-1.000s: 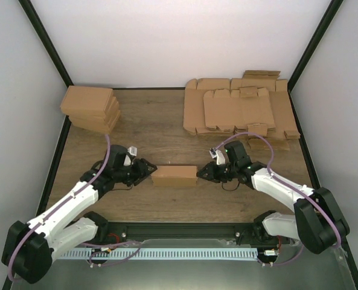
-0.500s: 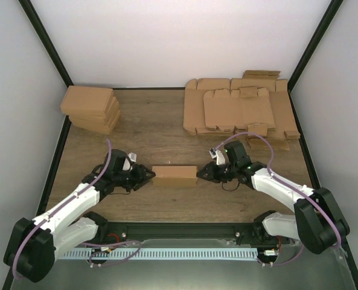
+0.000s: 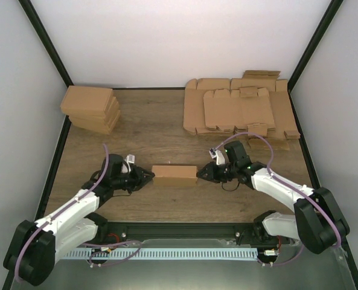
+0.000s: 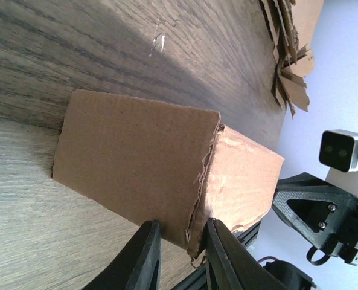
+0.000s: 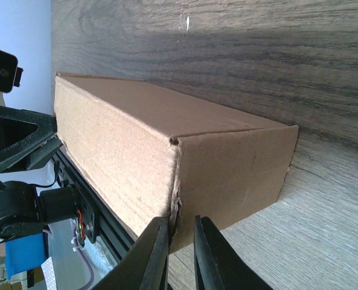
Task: Fold the paper box
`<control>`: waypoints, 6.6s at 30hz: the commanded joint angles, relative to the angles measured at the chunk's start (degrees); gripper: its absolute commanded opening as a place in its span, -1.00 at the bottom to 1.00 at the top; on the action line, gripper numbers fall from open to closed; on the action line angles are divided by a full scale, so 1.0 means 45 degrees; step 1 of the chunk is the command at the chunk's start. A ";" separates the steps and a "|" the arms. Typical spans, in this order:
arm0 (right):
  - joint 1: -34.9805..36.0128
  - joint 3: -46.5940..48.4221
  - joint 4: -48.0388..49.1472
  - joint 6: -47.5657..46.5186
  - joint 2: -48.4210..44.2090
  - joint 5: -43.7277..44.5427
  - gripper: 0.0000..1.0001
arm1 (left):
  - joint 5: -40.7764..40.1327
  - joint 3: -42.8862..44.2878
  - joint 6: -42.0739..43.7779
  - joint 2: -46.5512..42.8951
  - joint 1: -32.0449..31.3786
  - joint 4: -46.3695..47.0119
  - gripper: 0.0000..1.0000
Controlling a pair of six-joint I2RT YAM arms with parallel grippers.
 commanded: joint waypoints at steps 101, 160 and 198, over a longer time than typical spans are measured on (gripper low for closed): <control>0.0064 0.3297 -0.1591 -0.2399 -0.0082 0.1316 0.96 | -0.2295 0.4487 0.7462 -0.0046 -0.0032 -0.4745 1.00; 0.0065 0.3588 -0.2956 -0.2878 -0.1464 0.2087 0.99 | -0.4627 0.7702 2.2179 0.6480 -0.4167 -0.5742 0.89; -0.0387 0.4333 -0.3561 0.0695 -0.0493 0.2383 1.00 | -1.2342 0.4998 2.3559 0.1781 -0.6708 -0.3493 -0.08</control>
